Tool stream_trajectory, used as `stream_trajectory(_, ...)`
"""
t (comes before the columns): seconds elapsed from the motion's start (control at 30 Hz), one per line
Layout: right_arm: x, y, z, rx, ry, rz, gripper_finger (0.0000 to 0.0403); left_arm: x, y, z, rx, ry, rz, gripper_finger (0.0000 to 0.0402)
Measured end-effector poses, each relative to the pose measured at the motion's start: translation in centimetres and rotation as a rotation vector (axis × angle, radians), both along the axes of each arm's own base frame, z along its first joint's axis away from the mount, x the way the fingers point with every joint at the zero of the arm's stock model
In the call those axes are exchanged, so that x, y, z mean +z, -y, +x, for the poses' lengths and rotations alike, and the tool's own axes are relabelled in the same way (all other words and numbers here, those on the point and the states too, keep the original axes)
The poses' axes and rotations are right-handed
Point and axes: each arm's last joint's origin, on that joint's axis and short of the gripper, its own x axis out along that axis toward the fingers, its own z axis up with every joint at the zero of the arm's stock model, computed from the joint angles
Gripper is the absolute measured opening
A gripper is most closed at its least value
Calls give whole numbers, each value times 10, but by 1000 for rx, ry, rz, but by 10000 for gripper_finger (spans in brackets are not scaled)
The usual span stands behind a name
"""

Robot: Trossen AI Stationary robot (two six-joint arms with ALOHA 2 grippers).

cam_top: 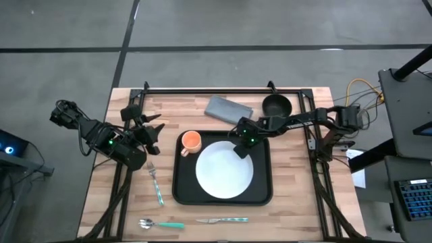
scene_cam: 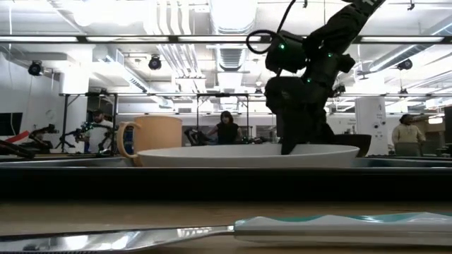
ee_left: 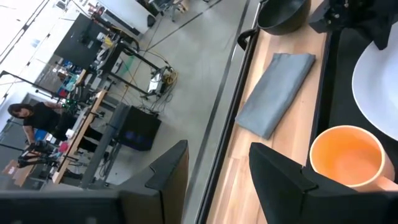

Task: Set up tray
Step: Put the white plate on the black serving tray below the orange mug

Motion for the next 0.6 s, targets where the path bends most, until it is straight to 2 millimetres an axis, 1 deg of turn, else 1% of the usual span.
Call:
stream_trajectory(0.2, 6, 0, -1, 19, 24, -25, 8, 0, 0, 0, -1, 0, -3, 151)
stream_trajectory(0.47, 5, 3, -2, 3, 15, -61, 9, 0, 1, 1, -2, 10, -14, 151)
stream_trajectory(0.6, 5, 4, -2, 7, 14, -78, 25, 0, 1, 1, -3, 15, -19, 151)
